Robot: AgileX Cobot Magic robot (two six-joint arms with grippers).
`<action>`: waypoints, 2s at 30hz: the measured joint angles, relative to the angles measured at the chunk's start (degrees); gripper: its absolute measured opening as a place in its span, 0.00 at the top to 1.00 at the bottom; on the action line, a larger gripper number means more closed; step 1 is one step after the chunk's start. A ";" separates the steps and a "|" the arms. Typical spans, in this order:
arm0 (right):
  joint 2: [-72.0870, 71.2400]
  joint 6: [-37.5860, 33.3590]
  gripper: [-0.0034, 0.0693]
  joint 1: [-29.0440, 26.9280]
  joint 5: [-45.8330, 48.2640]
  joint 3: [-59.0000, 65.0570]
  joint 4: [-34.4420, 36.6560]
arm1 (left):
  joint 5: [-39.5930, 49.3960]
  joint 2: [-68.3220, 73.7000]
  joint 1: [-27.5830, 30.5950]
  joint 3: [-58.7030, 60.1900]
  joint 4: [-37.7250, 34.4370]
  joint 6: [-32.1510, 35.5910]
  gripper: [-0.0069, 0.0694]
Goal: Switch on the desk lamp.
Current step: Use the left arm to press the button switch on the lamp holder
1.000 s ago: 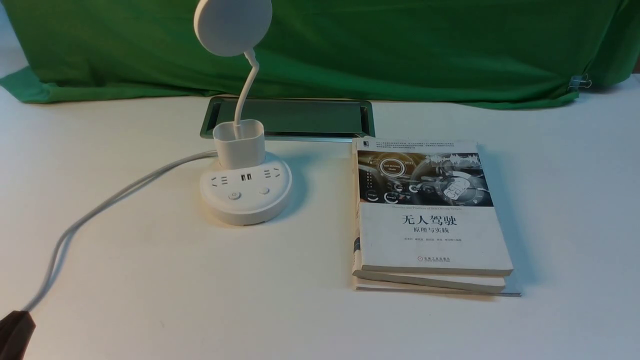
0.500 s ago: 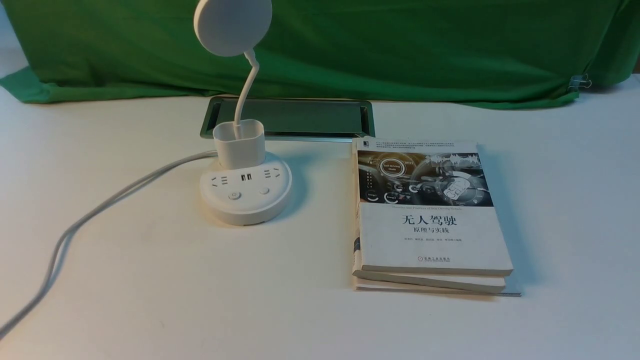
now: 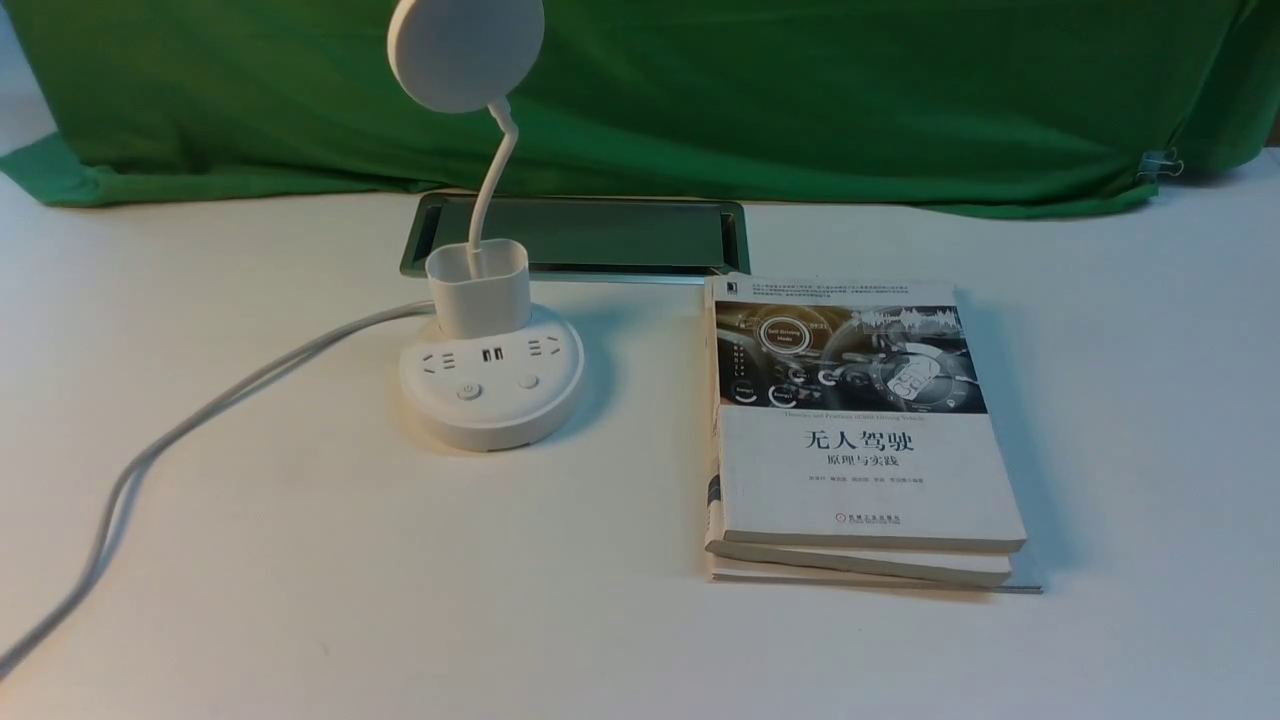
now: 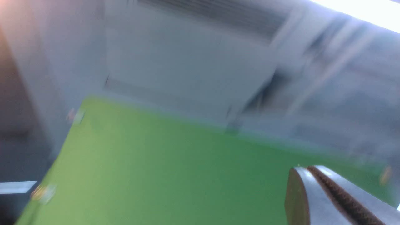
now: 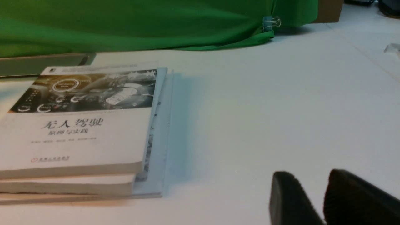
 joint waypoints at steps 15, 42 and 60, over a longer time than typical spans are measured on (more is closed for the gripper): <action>0.00 0.05 0.62 0.00 0.00 0.00 0.00 | 39.86 43.37 0.31 -5.11 -24.40 7.70 0.91; 0.00 0.05 0.62 0.00 0.00 0.00 0.00 | 43.97 104.42 -18.41 -50.34 3.36 -5.01 0.91; 0.00 0.05 0.62 0.00 0.00 0.00 0.00 | 44.03 108.50 -18.45 -51.86 7.99 -8.92 0.91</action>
